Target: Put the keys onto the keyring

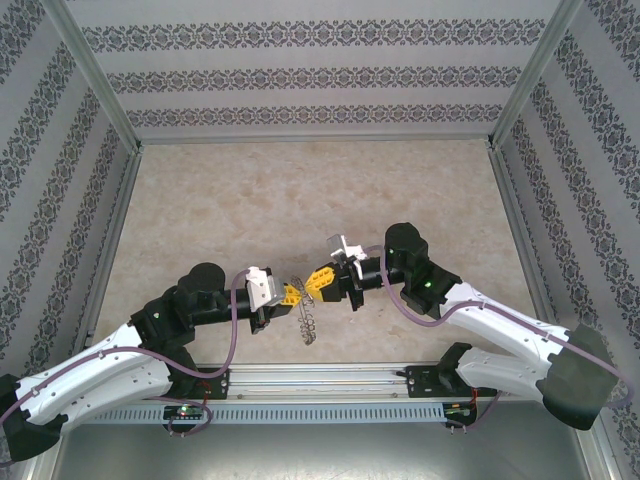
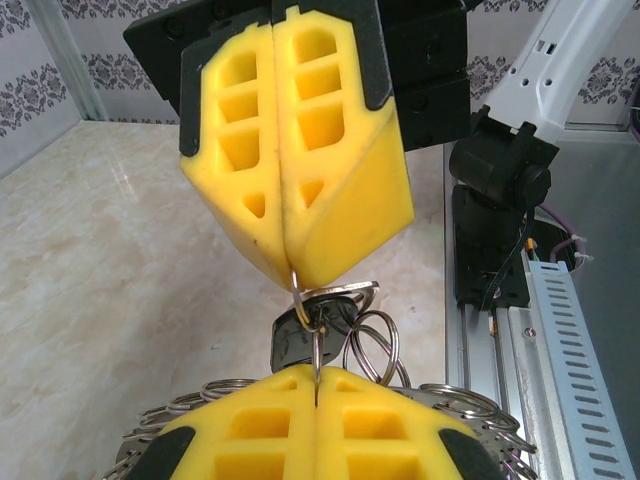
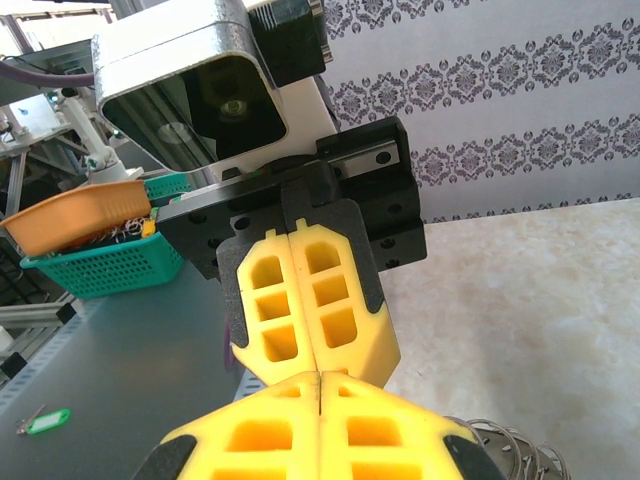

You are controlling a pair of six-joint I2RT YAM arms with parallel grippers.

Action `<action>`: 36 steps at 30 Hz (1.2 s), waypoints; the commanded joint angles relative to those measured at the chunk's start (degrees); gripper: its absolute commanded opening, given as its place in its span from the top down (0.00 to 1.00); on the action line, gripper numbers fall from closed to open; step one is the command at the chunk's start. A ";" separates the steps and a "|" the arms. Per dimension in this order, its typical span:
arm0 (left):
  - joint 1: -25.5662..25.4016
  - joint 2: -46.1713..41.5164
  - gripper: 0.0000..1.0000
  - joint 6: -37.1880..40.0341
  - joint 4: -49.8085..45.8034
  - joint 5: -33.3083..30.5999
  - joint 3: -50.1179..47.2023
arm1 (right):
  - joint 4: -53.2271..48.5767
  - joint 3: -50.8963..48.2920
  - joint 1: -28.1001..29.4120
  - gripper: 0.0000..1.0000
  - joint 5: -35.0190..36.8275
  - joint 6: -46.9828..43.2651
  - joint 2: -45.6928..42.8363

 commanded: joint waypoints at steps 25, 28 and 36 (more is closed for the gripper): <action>-0.55 -1.80 1.00 1.91 4.28 1.63 0.84 | -6.41 4.41 0.23 1.00 -3.61 -4.81 1.72; -0.51 -1.97 1.00 1.87 4.32 1.71 0.73 | -6.53 4.28 0.29 1.00 -3.55 -4.82 2.01; -0.50 -1.90 1.00 1.87 4.38 1.90 0.86 | -7.11 4.24 0.41 1.00 -3.70 -5.27 1.93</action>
